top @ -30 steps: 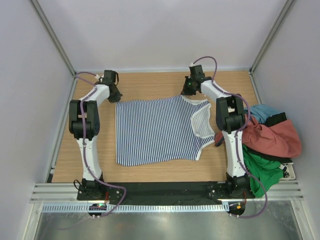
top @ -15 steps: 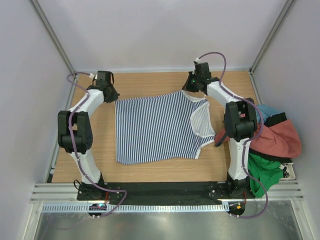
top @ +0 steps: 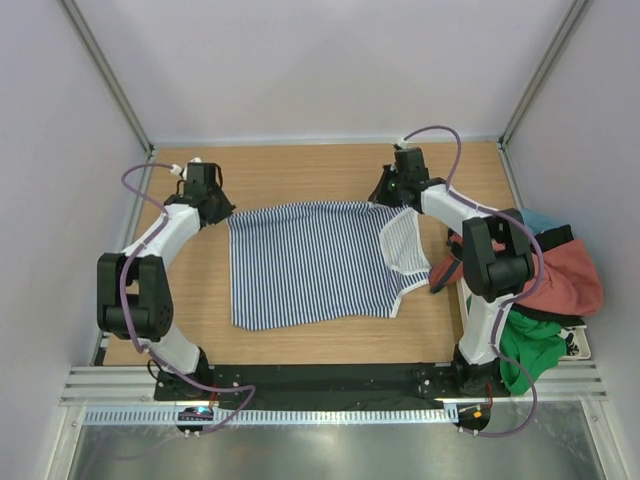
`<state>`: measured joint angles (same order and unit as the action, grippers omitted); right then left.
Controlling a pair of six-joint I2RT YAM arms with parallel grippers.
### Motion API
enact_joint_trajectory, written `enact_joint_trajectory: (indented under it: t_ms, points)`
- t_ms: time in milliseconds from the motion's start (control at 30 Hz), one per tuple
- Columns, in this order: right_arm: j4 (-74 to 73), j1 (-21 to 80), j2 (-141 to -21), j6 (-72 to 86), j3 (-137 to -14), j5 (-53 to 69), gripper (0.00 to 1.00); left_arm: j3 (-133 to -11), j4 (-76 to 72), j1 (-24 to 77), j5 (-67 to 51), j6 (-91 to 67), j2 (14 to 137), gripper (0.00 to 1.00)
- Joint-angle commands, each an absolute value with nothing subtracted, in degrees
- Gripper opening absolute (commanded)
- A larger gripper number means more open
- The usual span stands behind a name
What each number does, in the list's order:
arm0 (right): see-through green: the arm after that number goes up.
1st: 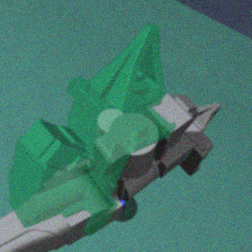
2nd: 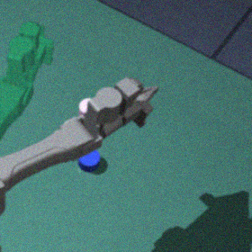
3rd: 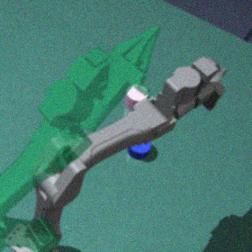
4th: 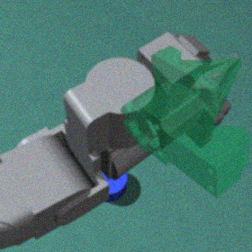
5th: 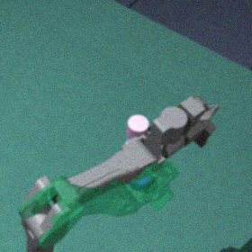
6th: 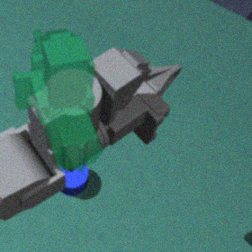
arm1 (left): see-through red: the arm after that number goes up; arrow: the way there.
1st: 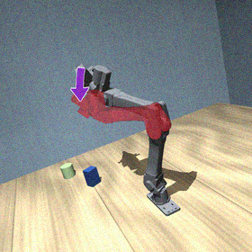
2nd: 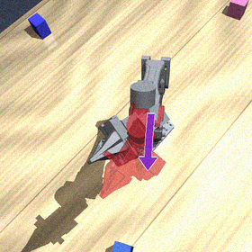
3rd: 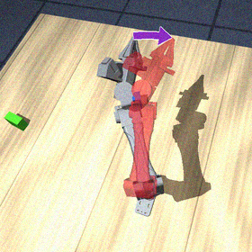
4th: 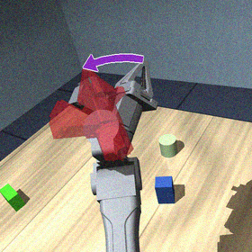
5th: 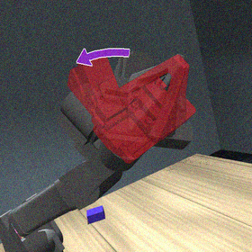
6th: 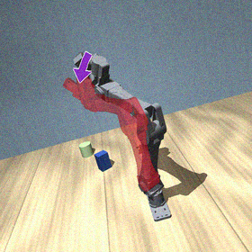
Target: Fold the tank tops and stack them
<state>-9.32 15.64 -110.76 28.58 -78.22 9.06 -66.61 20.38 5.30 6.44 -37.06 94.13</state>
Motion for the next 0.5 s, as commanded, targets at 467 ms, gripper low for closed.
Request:
enact_joint_trajectory:
  t_ms: [467]
  points:
    - [-2.5, 18.5, -94.4, 30.8, -61.1, 0.3, 0.01, -51.4, 14.1, 7.0, 7.8, -36.9, 79.8, 0.0]
